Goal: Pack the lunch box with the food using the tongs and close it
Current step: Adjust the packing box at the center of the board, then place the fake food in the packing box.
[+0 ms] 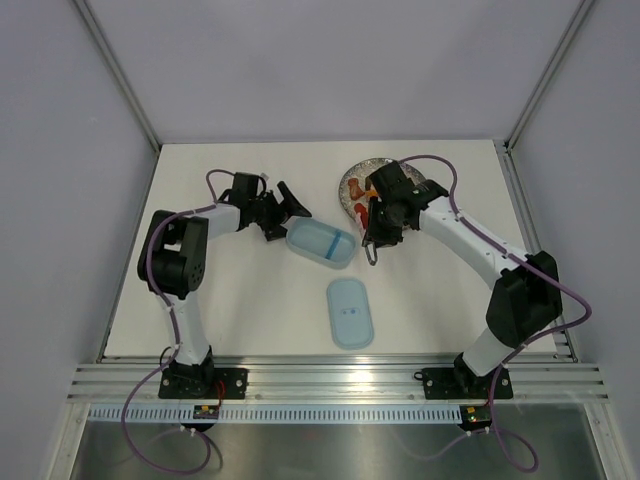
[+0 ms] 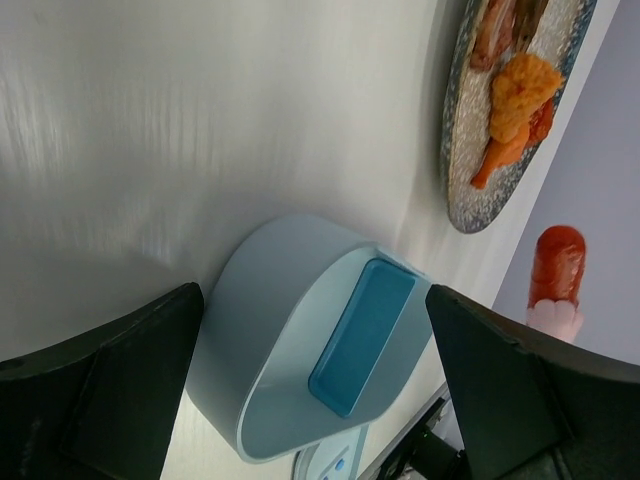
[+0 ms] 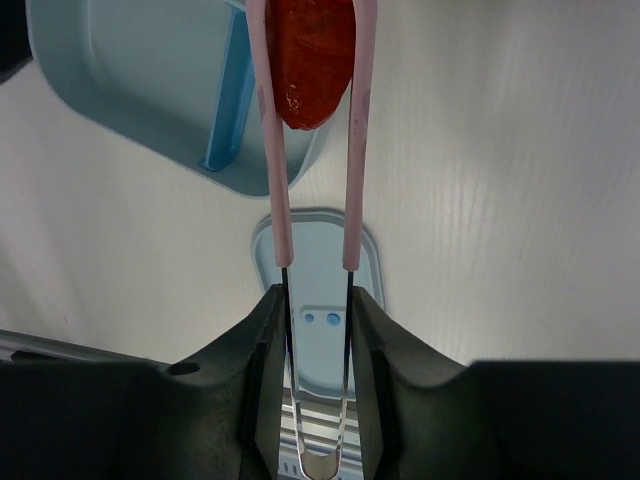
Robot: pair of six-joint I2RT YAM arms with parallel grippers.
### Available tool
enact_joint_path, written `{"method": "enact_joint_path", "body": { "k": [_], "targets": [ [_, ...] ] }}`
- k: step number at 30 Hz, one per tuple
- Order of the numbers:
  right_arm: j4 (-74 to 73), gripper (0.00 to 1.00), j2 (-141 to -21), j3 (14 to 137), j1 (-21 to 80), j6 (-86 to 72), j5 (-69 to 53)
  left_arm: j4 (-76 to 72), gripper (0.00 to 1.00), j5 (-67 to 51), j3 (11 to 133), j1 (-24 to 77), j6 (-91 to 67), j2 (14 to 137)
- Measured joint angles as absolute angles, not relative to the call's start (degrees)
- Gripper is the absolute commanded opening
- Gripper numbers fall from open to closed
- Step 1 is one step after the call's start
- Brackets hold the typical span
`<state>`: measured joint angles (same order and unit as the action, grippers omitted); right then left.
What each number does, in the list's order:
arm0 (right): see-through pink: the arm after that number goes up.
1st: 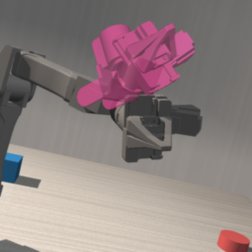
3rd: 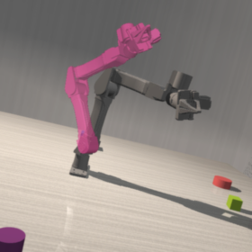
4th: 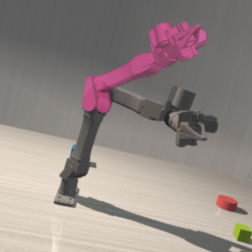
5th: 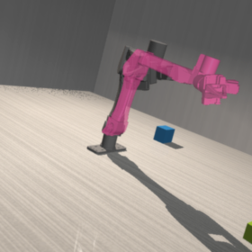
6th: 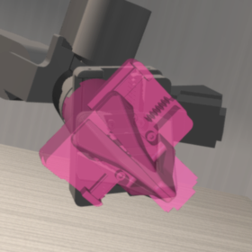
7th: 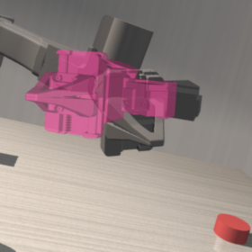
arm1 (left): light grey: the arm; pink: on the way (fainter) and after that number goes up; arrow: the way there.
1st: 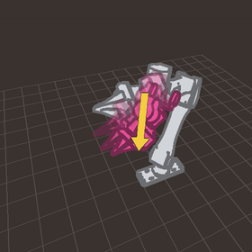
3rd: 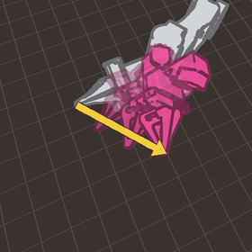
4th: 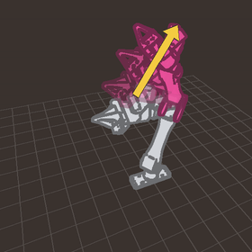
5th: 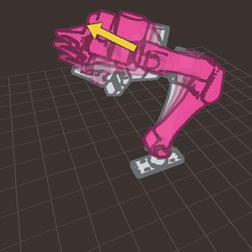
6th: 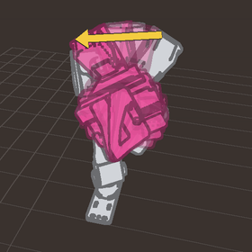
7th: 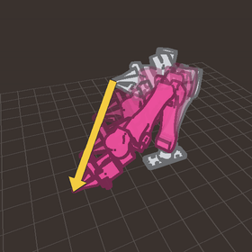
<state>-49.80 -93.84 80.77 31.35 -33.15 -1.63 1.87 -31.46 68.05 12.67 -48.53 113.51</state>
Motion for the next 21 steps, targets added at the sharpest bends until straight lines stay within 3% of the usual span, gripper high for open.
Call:
{"method": "enact_joint_path", "body": {
  "k": [21],
  "targets": [
    [-41.47,0.00,-89.41,70.39,38.04,-50.78,-1.50,8.71,0.99,-24.25,60.84,14.26,-46.26,99.57]
  ]
}}
